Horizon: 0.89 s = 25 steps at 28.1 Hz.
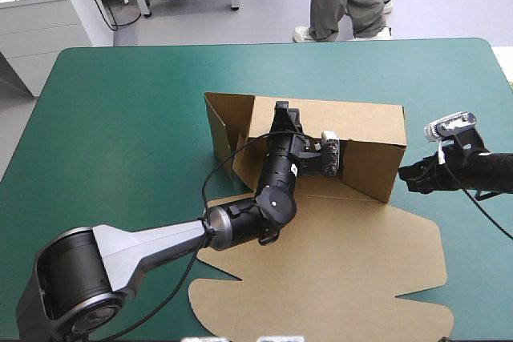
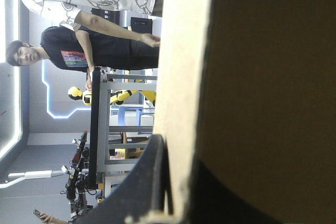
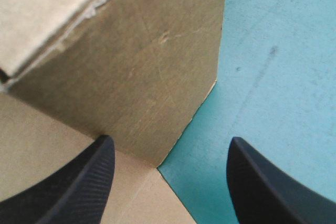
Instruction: Fold the box
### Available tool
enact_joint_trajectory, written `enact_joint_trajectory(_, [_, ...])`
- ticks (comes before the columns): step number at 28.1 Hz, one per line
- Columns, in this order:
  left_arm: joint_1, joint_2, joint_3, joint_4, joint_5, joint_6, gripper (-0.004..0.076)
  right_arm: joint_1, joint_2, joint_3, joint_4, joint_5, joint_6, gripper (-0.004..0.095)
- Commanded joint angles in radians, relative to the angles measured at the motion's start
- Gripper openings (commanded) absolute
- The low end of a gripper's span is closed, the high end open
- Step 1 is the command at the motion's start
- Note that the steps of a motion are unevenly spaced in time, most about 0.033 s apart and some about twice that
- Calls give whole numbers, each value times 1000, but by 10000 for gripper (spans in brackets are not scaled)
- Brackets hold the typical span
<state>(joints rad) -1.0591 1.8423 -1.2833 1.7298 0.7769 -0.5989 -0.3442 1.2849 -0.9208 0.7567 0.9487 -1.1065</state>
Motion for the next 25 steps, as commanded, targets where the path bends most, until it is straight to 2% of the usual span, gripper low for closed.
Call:
enact_joint_trajectory(1, [-6, -37, -14, -25, -28, -22, -8, 4, -26, -18, 97, 21, 0, 576])
enact_joint_trajectory(5, [-6, -37, -14, -25, -28, -22, -8, 4, -26, -18, 27, -1, 60, 576])
enact_joint_trajectory(21, [-6, -37, -14, -25, -28, -22, -8, 4, -26, -18, 30, 75, 70, 576])
enact_joint_trajectory(25, [-6, -37, -14, -25, -28, -24, -8, 4, -26, -18, 43, 30, 64, 576])
